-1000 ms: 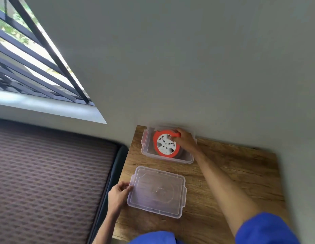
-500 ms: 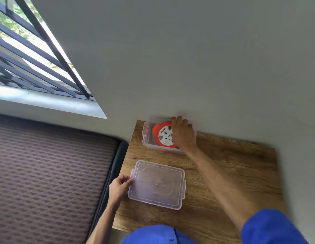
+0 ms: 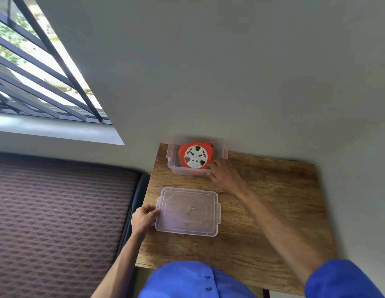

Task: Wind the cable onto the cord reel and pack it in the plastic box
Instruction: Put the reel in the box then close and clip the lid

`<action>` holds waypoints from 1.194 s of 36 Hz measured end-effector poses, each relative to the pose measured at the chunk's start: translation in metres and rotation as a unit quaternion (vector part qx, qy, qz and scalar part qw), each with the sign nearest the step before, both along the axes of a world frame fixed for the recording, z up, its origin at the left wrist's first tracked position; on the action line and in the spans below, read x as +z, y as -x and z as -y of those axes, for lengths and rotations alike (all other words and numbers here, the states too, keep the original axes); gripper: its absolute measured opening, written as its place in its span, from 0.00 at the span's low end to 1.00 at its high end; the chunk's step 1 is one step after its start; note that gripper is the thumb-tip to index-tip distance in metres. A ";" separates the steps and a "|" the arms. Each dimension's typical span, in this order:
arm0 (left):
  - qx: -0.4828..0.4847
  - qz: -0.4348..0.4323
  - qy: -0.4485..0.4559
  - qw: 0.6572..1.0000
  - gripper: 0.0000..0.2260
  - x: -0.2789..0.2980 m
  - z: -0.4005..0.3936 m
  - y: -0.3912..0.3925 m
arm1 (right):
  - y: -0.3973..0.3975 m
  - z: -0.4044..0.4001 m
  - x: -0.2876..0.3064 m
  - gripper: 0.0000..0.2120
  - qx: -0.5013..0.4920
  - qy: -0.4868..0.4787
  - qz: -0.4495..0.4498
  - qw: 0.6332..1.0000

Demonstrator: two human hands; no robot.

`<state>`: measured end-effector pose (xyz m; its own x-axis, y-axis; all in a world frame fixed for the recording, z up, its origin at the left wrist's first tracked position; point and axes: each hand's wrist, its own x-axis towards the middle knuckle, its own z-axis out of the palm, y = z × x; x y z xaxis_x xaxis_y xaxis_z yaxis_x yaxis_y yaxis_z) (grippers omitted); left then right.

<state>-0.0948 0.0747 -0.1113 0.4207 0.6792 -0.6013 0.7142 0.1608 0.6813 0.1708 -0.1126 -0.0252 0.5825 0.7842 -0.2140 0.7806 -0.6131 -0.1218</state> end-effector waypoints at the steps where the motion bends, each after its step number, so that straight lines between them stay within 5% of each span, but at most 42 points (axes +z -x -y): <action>1: 0.000 -0.001 -0.002 1.000 0.04 0.001 0.000 0.000 | 0.002 0.004 0.000 0.20 -0.003 -0.005 0.003 1.000; 9: 0.014 0.000 0.000 1.000 0.04 0.008 0.006 -0.001 | 0.039 0.026 0.000 0.21 -0.032 -0.090 0.021 0.995; 12: 0.038 0.020 0.045 0.998 0.04 0.011 0.006 -0.004 | 0.070 0.042 -0.010 0.25 -0.010 -0.117 -0.084 0.990; 15: 0.060 0.044 0.082 0.994 0.04 0.017 0.004 -0.008 | 0.095 0.057 -0.023 0.36 0.060 -0.028 -0.165 0.984; 17: 0.071 0.054 0.092 0.992 0.04 0.021 0.002 -0.010 | 0.105 0.065 -0.030 0.40 0.132 0.038 -0.113 0.984; 20: 0.049 0.057 0.087 0.993 0.05 0.027 -0.005 -0.012 | 0.105 0.069 -0.032 0.27 0.162 0.038 -0.025 0.986; 26: 0.021 0.109 0.120 0.987 0.12 0.039 -0.024 -0.017 | 0.076 0.070 -0.010 0.09 0.053 -0.137 -0.020 0.989; 30: 0.019 0.159 0.132 0.978 0.06 0.046 -0.033 -0.026 | 0.056 0.060 0.006 0.08 0.024 -0.226 -0.038 0.973; 37: 0.011 0.248 0.157 0.956 0.15 0.064 -0.037 -0.056 | 0.023 0.028 0.036 0.12 -0.138 -0.359 -0.170 0.907; 41: -0.058 0.217 0.009 0.974 0.07 0.070 -0.036 -0.075 | 0.008 0.004 0.045 0.11 -0.226 -0.401 -0.205 0.864; 43: -0.068 0.185 -0.070 0.978 0.13 0.071 -0.037 -0.086 | -0.003 -0.006 0.047 0.10 -0.261 -0.402 -0.218 0.850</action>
<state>-0.0090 0.1119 -0.0402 0.6848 0.6658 -0.2964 0.4228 -0.0317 0.9057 0.1736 -0.1064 0.0222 0.8987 0.4383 -0.0149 0.2017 -0.4432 -0.8734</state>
